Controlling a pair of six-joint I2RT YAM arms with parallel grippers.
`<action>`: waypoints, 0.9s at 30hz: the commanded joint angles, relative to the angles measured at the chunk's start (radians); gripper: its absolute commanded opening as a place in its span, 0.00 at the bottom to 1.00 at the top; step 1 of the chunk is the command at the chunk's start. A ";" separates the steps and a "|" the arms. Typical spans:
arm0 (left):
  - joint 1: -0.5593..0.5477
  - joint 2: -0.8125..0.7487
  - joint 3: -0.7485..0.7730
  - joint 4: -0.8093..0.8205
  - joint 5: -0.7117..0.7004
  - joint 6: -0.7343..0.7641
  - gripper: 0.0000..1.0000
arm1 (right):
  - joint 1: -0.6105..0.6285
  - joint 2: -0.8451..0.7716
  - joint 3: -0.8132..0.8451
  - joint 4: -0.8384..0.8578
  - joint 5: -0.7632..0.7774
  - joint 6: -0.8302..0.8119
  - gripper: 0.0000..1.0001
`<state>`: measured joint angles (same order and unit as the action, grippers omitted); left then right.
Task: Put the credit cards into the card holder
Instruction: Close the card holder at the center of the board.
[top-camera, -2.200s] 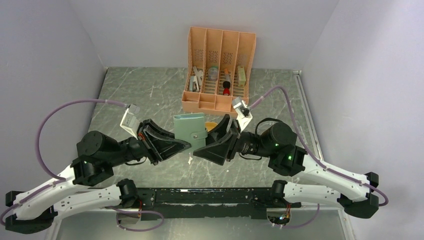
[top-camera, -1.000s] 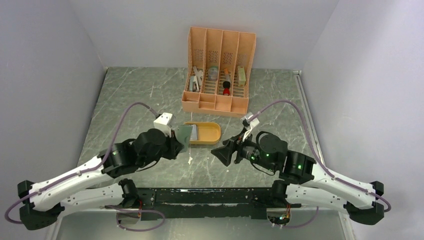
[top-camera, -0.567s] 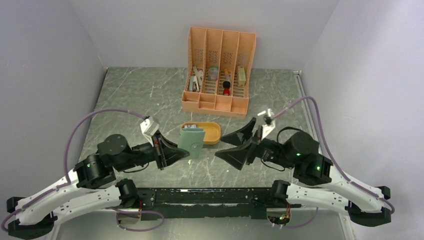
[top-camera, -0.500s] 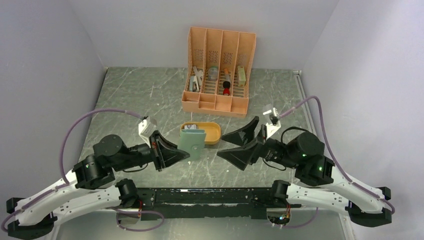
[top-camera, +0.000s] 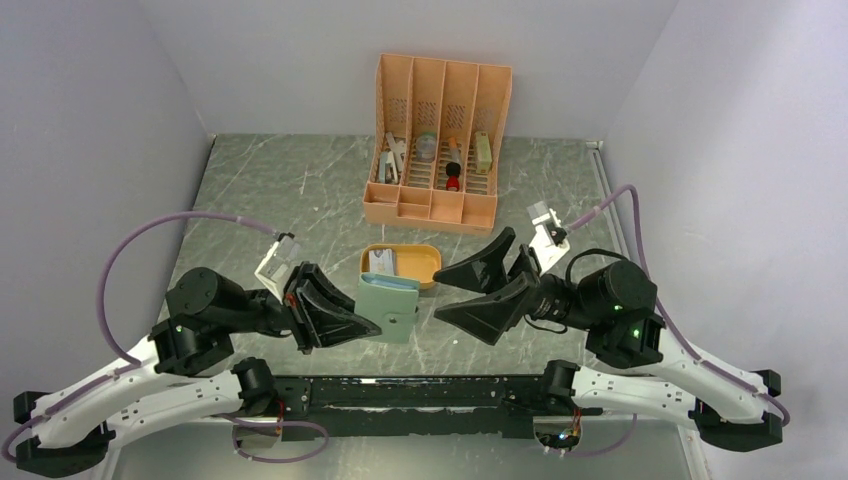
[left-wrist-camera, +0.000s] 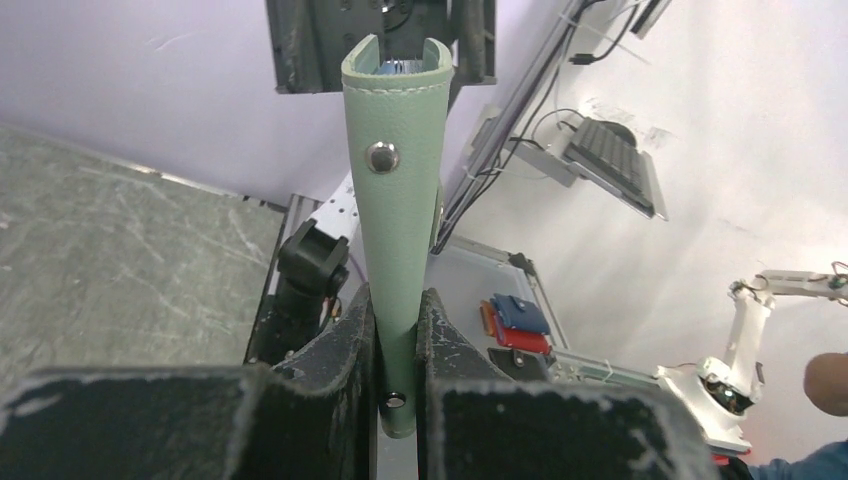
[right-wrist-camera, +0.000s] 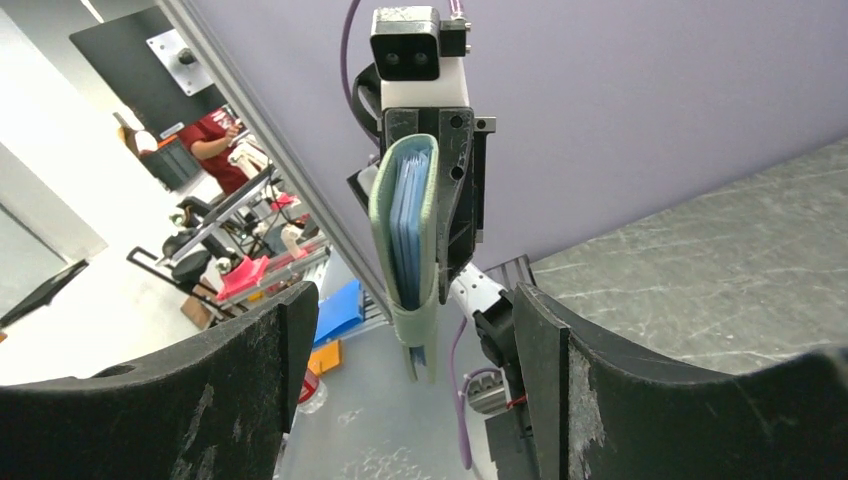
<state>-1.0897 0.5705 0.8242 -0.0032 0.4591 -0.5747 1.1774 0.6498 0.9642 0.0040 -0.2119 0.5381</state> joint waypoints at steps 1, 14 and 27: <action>0.002 0.008 0.039 0.107 0.071 -0.024 0.05 | -0.002 0.021 0.030 0.044 -0.053 0.014 0.74; 0.002 0.036 0.059 0.089 0.075 -0.009 0.05 | -0.002 0.128 0.073 0.071 -0.141 0.052 0.65; 0.002 0.060 0.085 0.020 0.028 0.016 0.07 | -0.002 0.168 0.074 0.070 -0.108 0.072 0.23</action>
<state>-1.0897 0.6300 0.8619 0.0093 0.4999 -0.5800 1.1774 0.8143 1.0153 0.0578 -0.3283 0.6022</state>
